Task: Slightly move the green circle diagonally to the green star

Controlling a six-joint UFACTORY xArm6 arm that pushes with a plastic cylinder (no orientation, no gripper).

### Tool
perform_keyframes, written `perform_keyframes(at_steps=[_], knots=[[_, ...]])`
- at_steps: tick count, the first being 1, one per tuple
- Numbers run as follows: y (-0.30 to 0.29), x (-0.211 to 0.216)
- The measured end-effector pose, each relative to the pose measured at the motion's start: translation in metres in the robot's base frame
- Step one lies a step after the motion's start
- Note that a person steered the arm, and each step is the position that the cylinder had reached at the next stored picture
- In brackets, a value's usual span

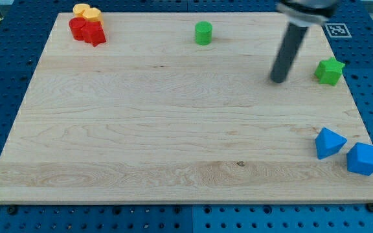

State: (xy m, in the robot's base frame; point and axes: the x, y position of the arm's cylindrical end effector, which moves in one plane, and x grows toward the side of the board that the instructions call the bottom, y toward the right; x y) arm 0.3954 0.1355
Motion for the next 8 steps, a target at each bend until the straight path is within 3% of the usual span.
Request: perform_keyframes(at_steps=[2, 4, 6, 8], knots=[[-0.126, -0.019], [-0.127, -0.117], [-0.139, -0.155], [-0.129, -0.154]])
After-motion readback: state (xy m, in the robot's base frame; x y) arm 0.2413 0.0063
